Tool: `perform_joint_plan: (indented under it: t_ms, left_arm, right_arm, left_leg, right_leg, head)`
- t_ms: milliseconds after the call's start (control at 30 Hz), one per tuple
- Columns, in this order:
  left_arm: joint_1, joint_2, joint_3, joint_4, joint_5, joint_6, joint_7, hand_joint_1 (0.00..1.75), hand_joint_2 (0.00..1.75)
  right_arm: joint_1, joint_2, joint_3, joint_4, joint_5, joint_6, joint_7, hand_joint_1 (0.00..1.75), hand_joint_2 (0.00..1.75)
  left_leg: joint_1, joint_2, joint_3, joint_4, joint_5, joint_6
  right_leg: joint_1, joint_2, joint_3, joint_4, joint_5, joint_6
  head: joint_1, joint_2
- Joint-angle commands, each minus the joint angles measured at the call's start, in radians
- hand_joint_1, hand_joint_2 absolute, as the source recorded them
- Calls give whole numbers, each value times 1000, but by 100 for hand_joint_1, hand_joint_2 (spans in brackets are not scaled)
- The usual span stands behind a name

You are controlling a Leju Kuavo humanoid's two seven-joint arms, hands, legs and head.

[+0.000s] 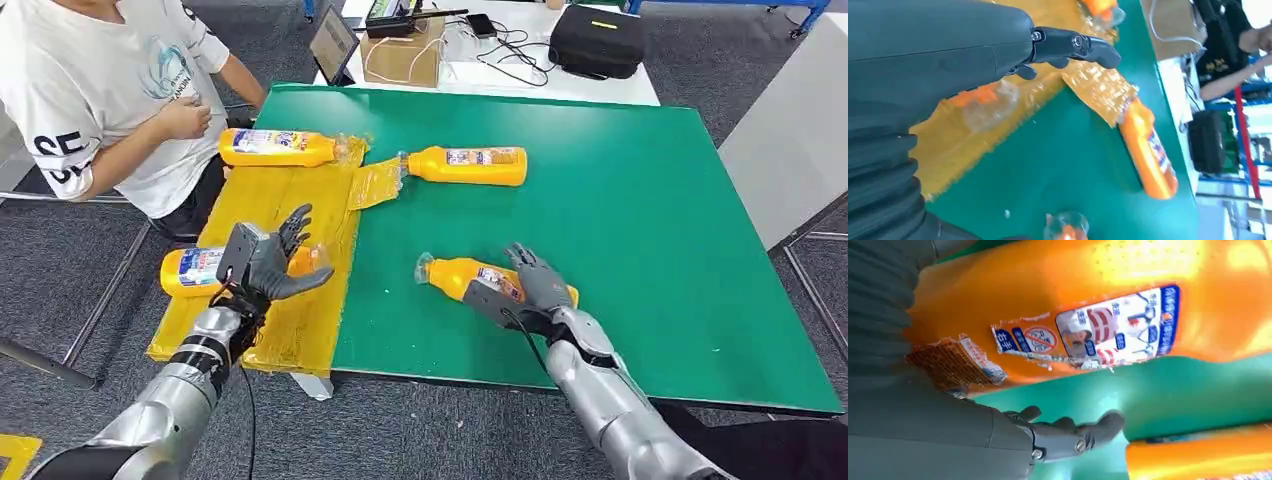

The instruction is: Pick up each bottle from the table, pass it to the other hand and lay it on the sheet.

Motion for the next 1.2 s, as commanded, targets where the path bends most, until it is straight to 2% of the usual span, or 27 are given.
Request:
perform_joint_plan:
  t_ms: [33,367,700,733,900,1000,1067,1200]
  left_arm:
    - [-40,-28,-79,-3,36,-21,15,0,175]
    - [-36,-25,-102,-2,73,-37,11,0,175]
    - [-34,-25,-107,-10,78,-19,11,0,175]
    - [-34,-26,-107,-13,77,-8,13,0,175]
    - [-32,-66,-137,-35,56,128,47,0,175]
    - [-51,-98,-153,8,73,164,75,0,175]
    - [-62,-118,-160,34,86,162,94,0,175]
    - [-75,-127,-169,55,119,121,127,0,175]
  right_arm:
    - [-92,-60,87,200,37,144,11,169,175]
    - [-119,-154,138,126,6,260,5,175,175]
    - [-110,-158,130,100,-38,253,-8,175,175]
    - [-103,-149,116,92,-56,234,-12,175,175]
    - [-11,20,-22,18,-141,-51,-77,175,175]
    - [27,122,-90,-48,-208,-194,-162,175,175]
    - [39,169,-107,-89,-249,-229,-205,175,175]
    - [48,191,-106,-121,-291,-220,-232,175,175]
  left_leg:
    - [2,-3,2,0,-1,-1]
    - [1,-3,4,0,0,0]
    - [2,-1,5,1,-1,-1]
    - [1,-2,5,0,0,0]
    - [2,0,6,0,-1,-1]
    - [2,2,6,0,-2,-2]
    - [2,4,6,1,-3,-2]
    - [2,3,3,1,-2,-2]
  right_leg:
    - [2,-3,3,-1,-1,-1]
    - [1,-3,6,-1,-1,-1]
    - [2,-2,7,-2,-1,-1]
    - [1,-2,7,-2,0,-1]
    - [3,-1,8,-2,-1,-2]
    - [3,2,7,-2,-1,-2]
    - [3,3,6,1,-2,-3]
    - [2,2,3,1,-1,-2]
  head:
    - [0,0]
    - [0,0]
    - [0,0]
    - [0,0]
    - [0,0]
    - [0,0]
    - [0,0]
    - [0,0]
